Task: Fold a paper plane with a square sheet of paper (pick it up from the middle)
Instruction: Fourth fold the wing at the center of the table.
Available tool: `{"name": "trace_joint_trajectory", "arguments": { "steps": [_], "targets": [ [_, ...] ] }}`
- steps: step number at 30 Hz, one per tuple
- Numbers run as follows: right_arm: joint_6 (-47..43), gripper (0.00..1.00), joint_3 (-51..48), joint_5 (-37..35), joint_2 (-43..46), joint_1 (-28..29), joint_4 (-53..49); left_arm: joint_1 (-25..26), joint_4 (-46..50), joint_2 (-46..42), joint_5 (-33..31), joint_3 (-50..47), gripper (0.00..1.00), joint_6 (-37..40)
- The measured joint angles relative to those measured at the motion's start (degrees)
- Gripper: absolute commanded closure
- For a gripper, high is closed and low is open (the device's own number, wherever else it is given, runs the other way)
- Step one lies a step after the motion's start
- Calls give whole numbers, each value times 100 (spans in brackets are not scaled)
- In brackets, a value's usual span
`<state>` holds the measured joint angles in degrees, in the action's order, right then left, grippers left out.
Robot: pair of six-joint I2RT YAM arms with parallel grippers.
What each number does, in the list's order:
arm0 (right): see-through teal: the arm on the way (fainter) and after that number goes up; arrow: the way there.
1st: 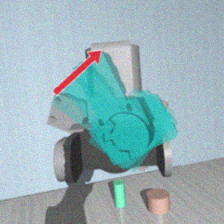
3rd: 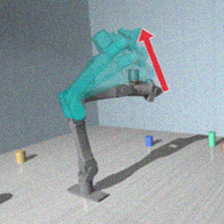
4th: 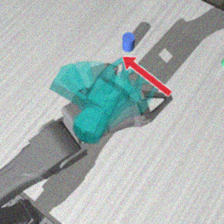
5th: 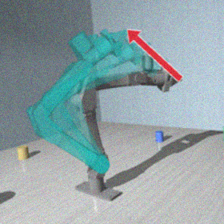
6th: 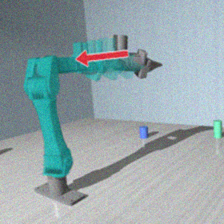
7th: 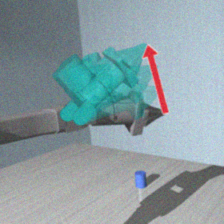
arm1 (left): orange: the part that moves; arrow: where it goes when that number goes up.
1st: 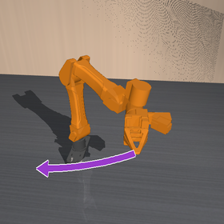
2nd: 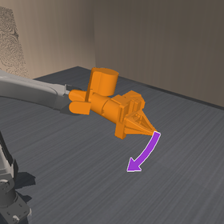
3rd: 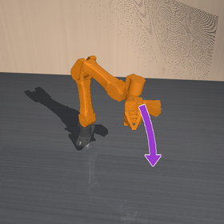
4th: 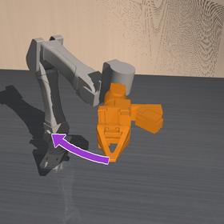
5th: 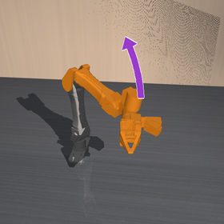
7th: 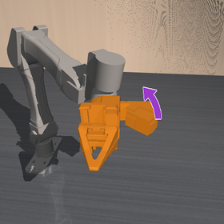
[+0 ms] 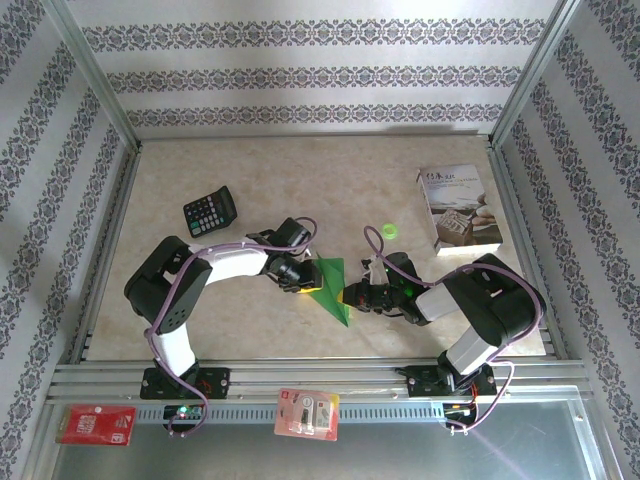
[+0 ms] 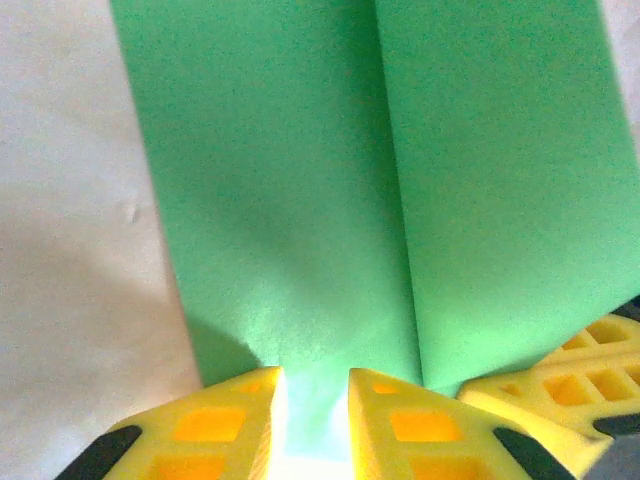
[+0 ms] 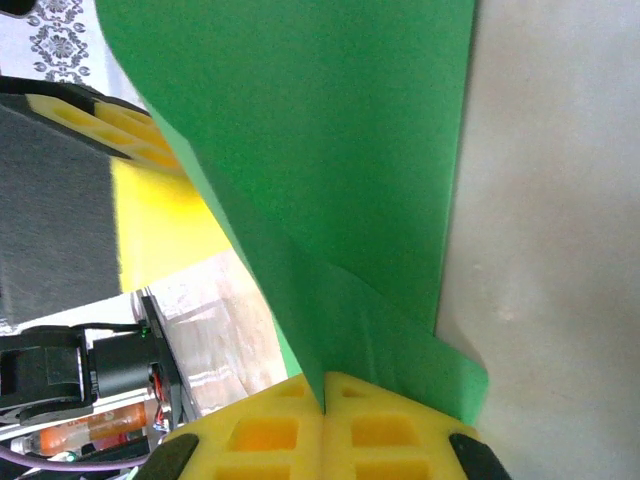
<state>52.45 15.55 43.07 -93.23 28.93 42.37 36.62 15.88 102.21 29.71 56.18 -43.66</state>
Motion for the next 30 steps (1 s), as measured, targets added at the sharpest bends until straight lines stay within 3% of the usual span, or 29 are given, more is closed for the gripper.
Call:
{"name": "trace_joint_trajectory", "arguments": {
  "steps": [13,21,30],
  "targets": [
    [22,100,-4,96,-72,-33,107,-31,-149,-304,299,0,79,-76],
    [-7,100,55,-24,85,13,-195,-31,-107,-308,109,-17,94,-50],
    [-4,100,173,-79,107,125,-358,-31,-129,-203,35,-275,99,-31]
  ]
}}
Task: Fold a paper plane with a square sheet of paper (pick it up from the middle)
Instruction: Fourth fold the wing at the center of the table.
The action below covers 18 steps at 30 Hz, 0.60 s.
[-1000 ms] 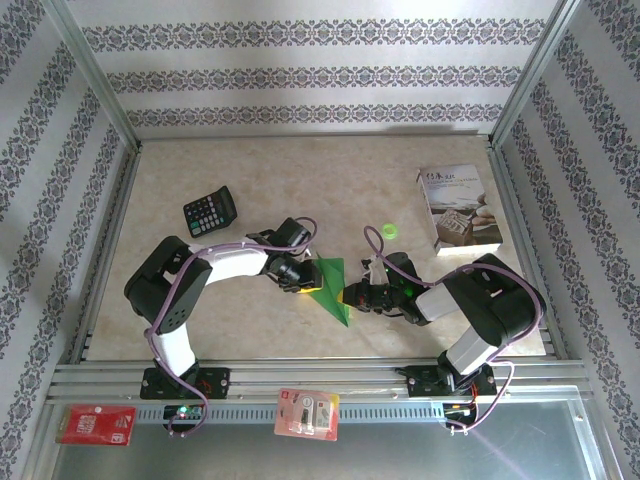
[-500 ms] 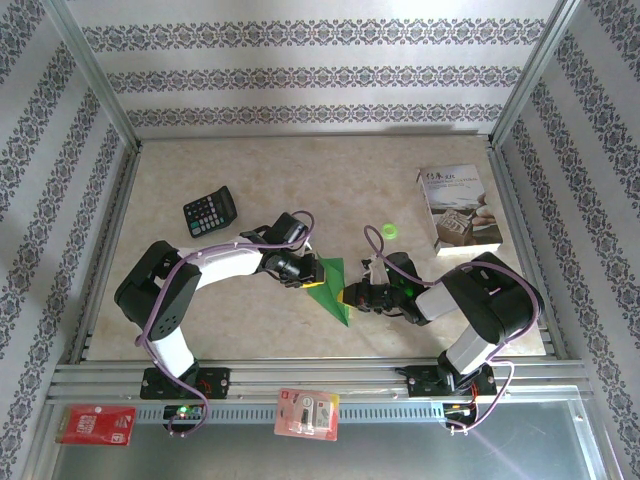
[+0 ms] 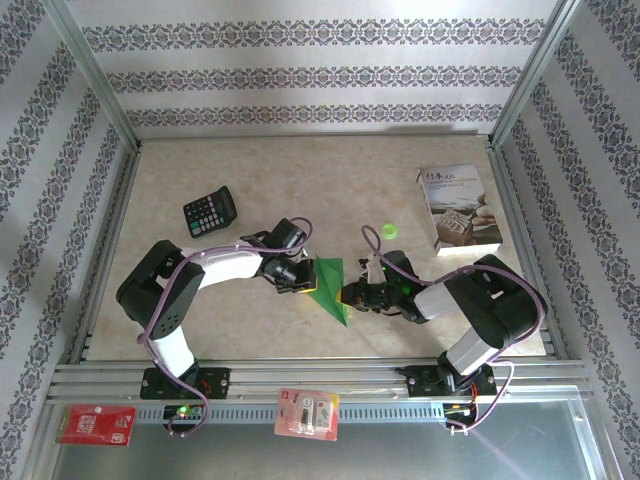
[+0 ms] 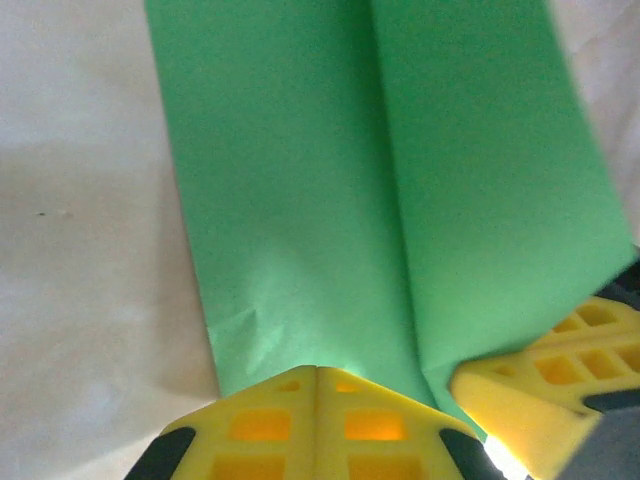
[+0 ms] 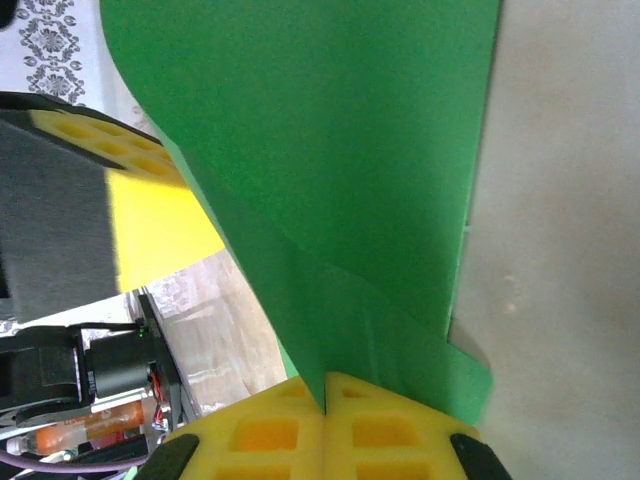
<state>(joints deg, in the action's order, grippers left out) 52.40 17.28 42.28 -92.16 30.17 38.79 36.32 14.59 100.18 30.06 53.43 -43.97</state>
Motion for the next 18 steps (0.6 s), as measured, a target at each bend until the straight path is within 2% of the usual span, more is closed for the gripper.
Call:
{"name": "trace_joint_trajectory", "arguments": {
  "steps": [18],
  "targets": [
    [24,100,101,-70,-26,236,-33,0,-186,138,28,-83,100,2]
  ]
}}
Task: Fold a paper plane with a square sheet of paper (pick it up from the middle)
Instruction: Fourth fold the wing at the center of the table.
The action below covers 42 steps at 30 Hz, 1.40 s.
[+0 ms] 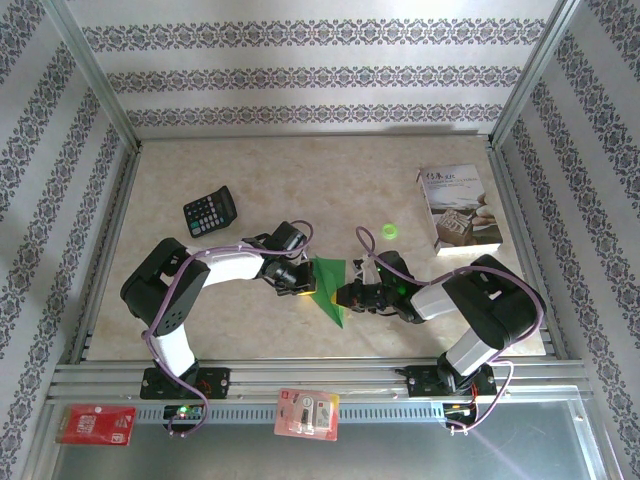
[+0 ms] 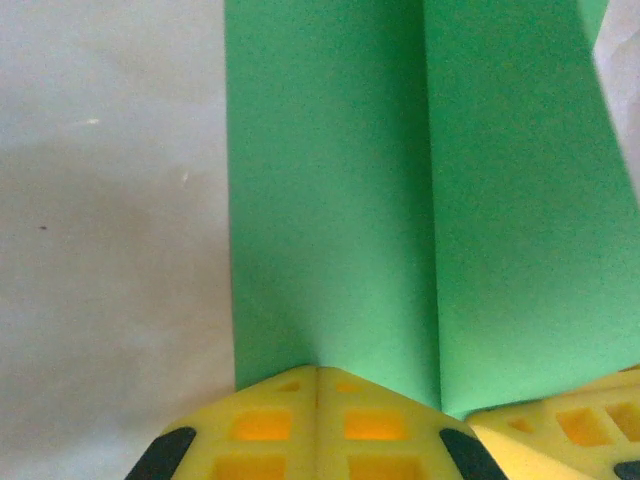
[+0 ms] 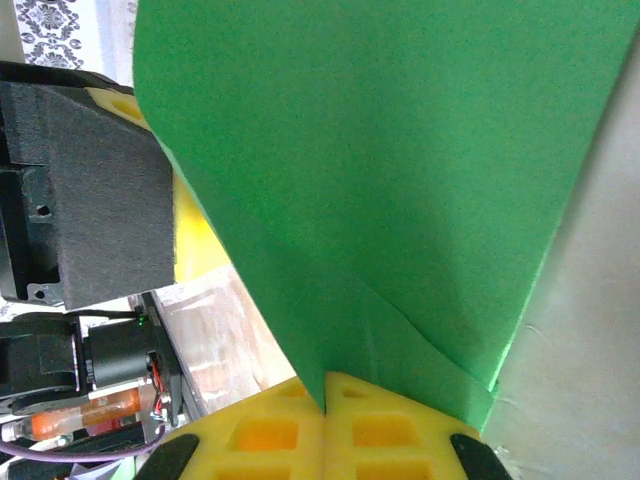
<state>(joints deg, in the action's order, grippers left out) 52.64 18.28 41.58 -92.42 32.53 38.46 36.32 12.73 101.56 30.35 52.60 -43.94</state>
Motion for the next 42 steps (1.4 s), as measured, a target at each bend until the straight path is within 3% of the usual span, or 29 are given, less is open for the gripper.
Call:
{"name": "trace_joint_trajectory", "arguments": {
  "steps": [11,18,25,33,42],
  "targets": [
    [72,100,-7,33,-197,-7,214,0,0,-2,-2,0,99,2],
    [109,100,-46,37,-214,-15,317,0,79,-4,-68,55,87,35],
    [111,100,-83,39,-251,-17,448,0,446,-125,-256,367,81,168],
    [111,100,-90,48,-264,-17,470,68,374,-332,17,424,92,109],
    [116,100,-90,105,-304,-50,514,125,98,-94,391,636,93,42]
  ]
}}
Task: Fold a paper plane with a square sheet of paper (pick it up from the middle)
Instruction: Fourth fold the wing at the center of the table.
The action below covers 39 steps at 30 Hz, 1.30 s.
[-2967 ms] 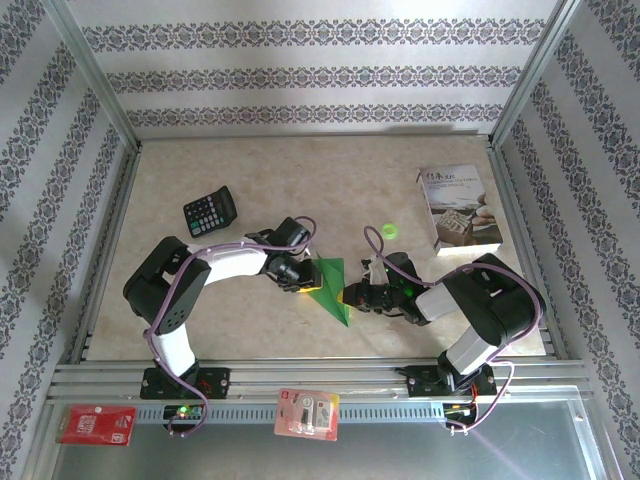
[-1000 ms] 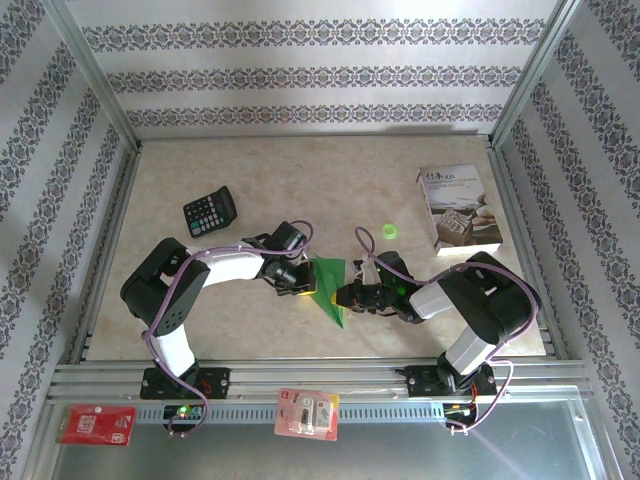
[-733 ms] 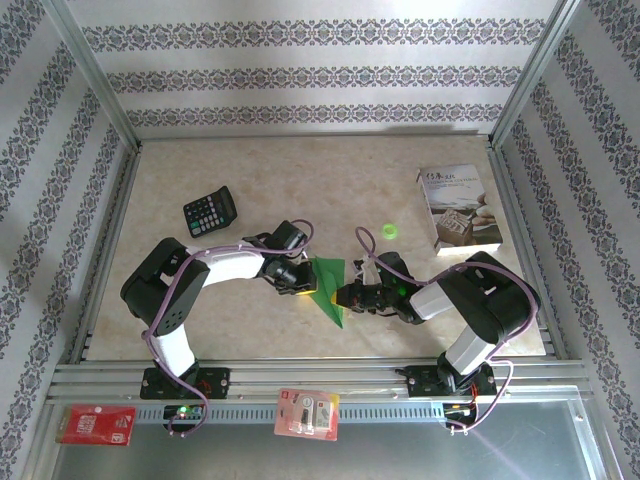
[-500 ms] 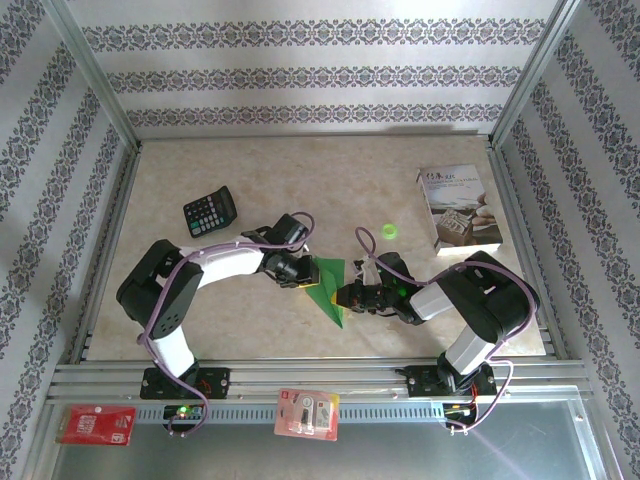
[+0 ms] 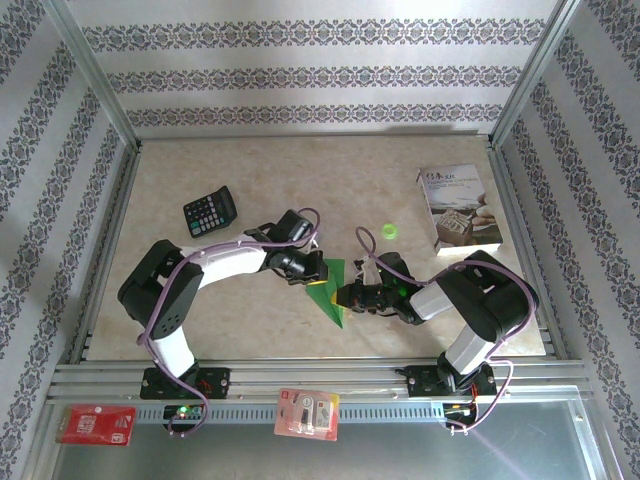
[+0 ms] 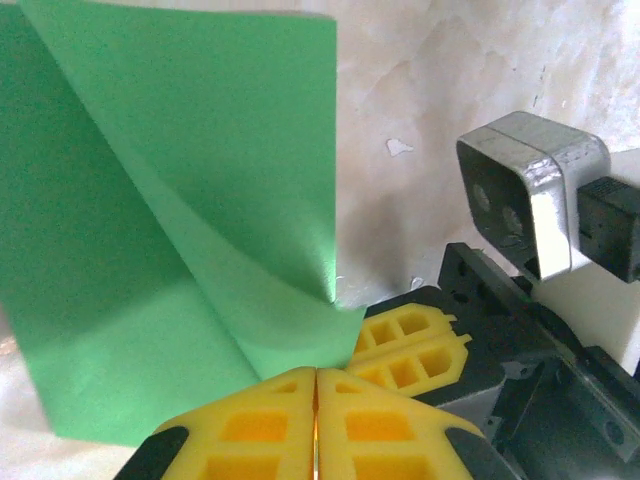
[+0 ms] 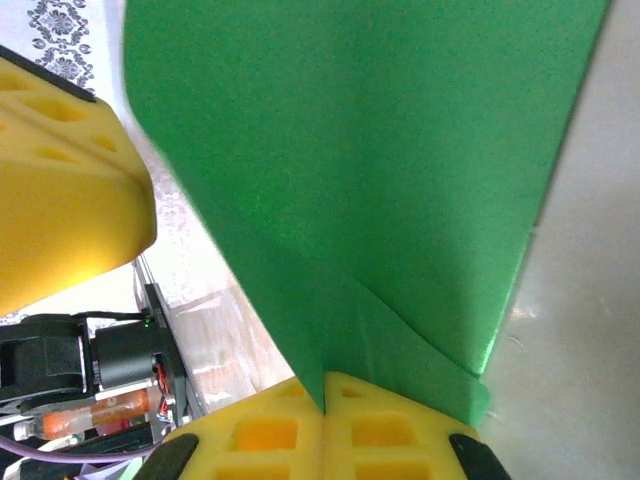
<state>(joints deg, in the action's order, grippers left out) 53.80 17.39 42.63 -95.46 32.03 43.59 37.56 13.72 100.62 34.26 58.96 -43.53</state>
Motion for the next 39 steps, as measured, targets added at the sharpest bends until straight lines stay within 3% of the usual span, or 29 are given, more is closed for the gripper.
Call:
{"name": "trace_joint_trajectory", "arguments": {
  "steps": [39],
  "targets": [
    [11,96,0,33,-24,-4,37,0,-313,581,136,129,91,-87]
  ]
}}
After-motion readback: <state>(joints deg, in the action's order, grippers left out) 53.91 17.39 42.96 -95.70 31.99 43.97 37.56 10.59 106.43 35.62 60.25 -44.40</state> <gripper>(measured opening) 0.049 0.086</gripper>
